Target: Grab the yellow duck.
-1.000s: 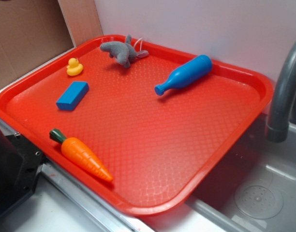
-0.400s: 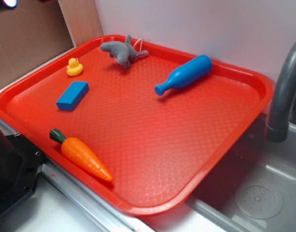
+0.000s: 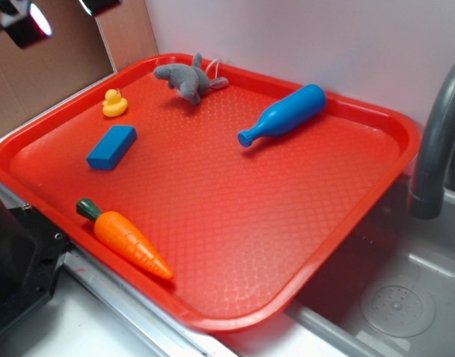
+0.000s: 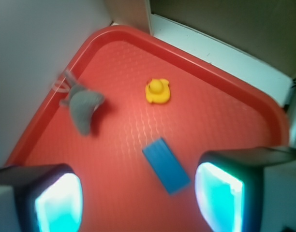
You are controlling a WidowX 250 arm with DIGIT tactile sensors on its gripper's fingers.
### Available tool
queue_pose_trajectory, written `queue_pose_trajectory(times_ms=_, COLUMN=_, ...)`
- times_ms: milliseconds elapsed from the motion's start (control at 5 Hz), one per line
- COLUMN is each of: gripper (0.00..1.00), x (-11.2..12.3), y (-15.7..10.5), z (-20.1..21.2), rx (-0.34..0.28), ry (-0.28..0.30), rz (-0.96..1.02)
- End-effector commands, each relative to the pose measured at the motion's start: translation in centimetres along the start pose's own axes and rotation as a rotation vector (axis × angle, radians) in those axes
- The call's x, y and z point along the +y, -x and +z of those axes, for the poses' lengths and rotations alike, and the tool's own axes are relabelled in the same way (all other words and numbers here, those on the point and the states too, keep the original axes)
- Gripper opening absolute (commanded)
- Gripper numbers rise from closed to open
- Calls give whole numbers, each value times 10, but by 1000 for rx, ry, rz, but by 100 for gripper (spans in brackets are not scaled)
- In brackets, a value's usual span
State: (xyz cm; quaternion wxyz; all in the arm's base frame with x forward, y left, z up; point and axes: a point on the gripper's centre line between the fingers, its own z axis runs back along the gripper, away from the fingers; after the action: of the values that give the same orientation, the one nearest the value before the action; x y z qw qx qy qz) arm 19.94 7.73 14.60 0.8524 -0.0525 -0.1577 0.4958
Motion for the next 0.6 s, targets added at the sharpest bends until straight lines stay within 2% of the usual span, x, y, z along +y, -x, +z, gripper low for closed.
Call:
queue_pose_trajectory(times_ms=0, gripper=100, x=9, y=-34, z=-40, rx=-105, ry=-39, rz=109)
queue_pose_trajectory(times_ms=400, gripper=100, x=21, y=-58, z=-92, rx=-154, ry=-175, rz=144)
